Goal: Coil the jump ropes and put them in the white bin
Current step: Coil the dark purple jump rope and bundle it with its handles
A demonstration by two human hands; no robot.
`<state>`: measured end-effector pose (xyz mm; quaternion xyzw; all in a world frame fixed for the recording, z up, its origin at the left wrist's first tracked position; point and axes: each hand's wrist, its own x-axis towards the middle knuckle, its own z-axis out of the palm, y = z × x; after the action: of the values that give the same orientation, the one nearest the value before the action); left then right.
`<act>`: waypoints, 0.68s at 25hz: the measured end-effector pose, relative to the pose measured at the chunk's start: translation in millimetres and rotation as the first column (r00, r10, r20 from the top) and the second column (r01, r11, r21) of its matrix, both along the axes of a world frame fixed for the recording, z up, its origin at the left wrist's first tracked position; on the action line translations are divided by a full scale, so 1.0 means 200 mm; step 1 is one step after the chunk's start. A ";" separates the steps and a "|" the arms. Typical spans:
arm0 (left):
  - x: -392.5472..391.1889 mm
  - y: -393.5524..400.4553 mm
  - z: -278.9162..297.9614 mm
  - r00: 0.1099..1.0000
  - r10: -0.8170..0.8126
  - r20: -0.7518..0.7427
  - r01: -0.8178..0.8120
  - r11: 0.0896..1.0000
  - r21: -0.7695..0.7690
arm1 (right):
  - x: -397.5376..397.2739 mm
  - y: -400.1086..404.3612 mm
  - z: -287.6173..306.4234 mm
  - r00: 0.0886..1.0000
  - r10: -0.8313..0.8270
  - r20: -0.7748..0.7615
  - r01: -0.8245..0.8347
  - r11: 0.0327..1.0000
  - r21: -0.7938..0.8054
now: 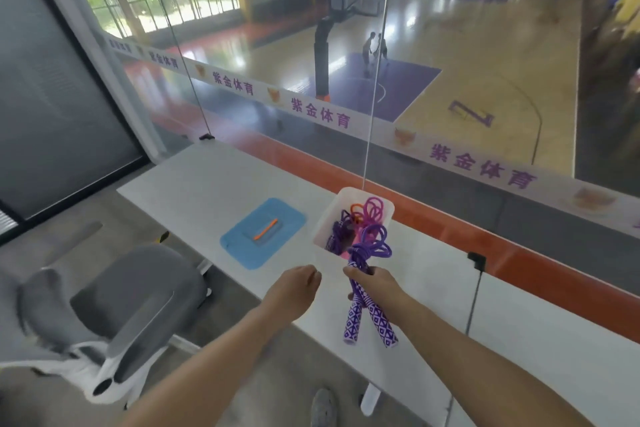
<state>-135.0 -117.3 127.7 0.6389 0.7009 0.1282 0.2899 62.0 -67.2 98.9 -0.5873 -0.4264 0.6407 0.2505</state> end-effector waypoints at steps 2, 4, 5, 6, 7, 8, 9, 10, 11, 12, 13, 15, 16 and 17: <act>-0.12 0.19 -0.01 0.998 -0.016 -0.056 0.014 1.000 -0.023 | -0.08 0.22 -0.02 1.000 0.004 0.022 -0.003 0.999 -0.035; -0.22 0.41 0.00 0.988 -0.056 -0.144 0.055 0.998 -0.011 | -0.16 0.45 -0.03 0.998 0.020 0.060 -0.016 0.998 -0.064; -0.26 0.53 0.00 0.981 -0.089 -0.172 0.088 0.996 -0.012 | -0.19 0.56 -0.05 0.993 0.049 0.108 -0.042 0.997 -0.064; -0.30 0.65 -0.02 0.978 -0.114 -0.177 0.113 0.993 -0.016 | -0.22 0.66 -0.06 0.984 0.068 0.165 -0.059 0.997 -0.059; -0.32 0.76 -0.05 0.975 -0.139 -0.173 0.136 0.990 -0.029 | -0.25 0.77 -0.07 0.975 0.067 0.213 -0.056 0.997 -0.057; -0.33 0.86 -0.09 0.969 -0.165 -0.182 0.159 0.986 -0.048 | -0.26 0.86 -0.10 0.963 0.068 0.261 -0.053 0.997 -0.063; -0.33 0.94 -0.13 0.963 -0.183 -0.196 0.172 0.982 -0.073 | -0.28 0.93 -0.12 0.946 0.090 0.311 -0.070 0.995 -0.077; -0.32 1.02 -0.17 0.959 -0.194 -0.204 0.177 0.979 -0.100 | -0.29 0.99 -0.13 0.924 0.121 0.364 -0.091 0.991 -0.100; -0.30 1.13 -0.24 0.959 -0.201 -0.201 0.182 0.977 -0.112 | -0.31 1.06 -0.17 0.902 0.137 0.410 -0.093 0.988 -0.124; -0.28 1.23 -0.31 0.966 -0.196 -0.165 0.179 0.977 -0.114 | -0.33 1.14 -0.21 0.885 0.143 0.443 -0.088 0.986 -0.142; -0.26 1.34 -0.37 0.976 -0.187 -0.110 0.175 0.979 -0.109 | -0.35 1.20 -0.25 0.874 0.156 0.460 -0.086 0.982 -0.171; -0.22 1.52 -0.53 0.980 -0.197 -0.021 0.192 0.971 -0.141 | -0.42 1.27 -0.37 0.846 0.176 0.504 -0.081 0.975 -0.206; -0.19 1.58 -0.60 0.976 -0.218 -0.003 0.214 0.963 -0.164 | -0.46 1.28 -0.44 0.828 0.182 0.530 -0.079 0.974 -0.211; -0.18 1.61 -0.67 0.969 -0.248 0.007 0.245 0.952 -0.184 | -0.49 1.27 -0.49 0.812 0.164 0.560 -0.054 0.977 -0.208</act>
<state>-171.1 205.2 -6.4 0.6930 0.6268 0.0207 0.3555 -36.3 186.8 0.1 -0.7478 -0.4548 0.4834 0.0183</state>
